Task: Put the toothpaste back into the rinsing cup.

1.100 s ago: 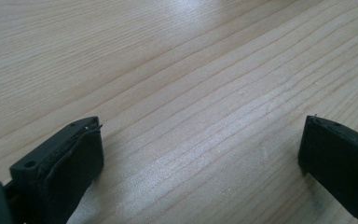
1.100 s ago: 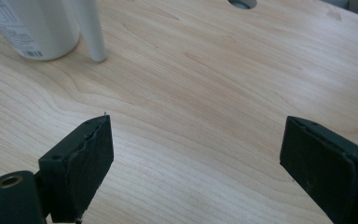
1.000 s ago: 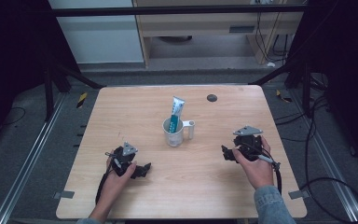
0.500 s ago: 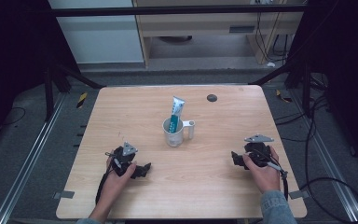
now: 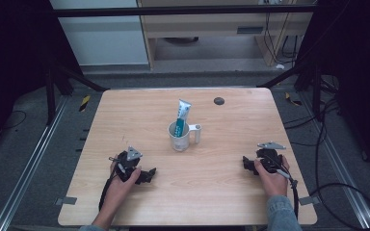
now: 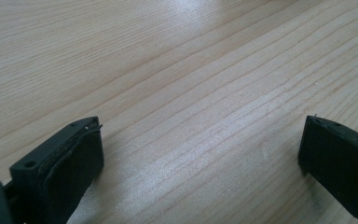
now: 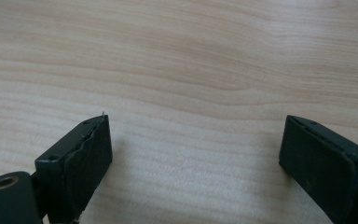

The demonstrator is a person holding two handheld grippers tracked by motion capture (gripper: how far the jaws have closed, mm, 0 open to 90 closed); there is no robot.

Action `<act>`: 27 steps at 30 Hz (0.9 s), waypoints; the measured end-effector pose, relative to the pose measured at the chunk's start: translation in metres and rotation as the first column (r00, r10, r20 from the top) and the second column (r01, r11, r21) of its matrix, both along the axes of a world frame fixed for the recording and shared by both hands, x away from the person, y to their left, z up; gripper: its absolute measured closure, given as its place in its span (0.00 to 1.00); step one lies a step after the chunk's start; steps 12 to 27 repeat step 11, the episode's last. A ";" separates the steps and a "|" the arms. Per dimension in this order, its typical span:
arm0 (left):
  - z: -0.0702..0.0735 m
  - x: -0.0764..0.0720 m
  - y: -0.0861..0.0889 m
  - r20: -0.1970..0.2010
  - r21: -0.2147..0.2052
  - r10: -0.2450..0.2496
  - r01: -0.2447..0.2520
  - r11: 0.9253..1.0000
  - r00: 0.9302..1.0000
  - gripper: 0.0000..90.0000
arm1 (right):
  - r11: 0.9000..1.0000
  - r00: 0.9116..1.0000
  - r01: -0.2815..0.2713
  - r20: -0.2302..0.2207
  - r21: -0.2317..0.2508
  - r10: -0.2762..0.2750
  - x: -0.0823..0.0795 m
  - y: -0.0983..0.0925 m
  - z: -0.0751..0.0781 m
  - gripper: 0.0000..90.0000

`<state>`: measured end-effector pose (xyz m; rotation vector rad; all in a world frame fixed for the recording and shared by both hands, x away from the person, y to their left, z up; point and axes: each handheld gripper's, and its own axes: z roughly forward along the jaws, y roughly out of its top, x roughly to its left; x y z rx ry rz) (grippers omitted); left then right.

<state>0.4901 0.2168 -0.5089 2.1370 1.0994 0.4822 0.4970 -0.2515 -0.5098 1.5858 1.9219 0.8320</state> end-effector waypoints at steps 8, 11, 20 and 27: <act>0.000 0.000 0.000 0.000 0.004 -0.001 0.001 1.000 1.000 0.00 | 1.000 1.000 0.025 0.002 0.002 -0.026 0.005 0.003 -0.002 0.03; 0.000 0.000 0.000 0.001 0.005 -0.001 0.001 1.000 1.000 0.00 | 0.998 0.998 0.061 -0.009 0.008 -0.061 0.005 0.005 -0.002 0.01; 0.000 0.000 0.000 0.001 0.005 -0.001 0.001 1.000 1.000 0.00 | 0.998 0.998 0.061 -0.009 0.008 -0.061 0.005 0.005 -0.002 0.01; 0.000 0.000 0.000 0.001 0.005 -0.001 0.001 1.000 1.000 0.00 | 0.998 0.998 0.061 -0.009 0.008 -0.061 0.005 0.005 -0.002 0.01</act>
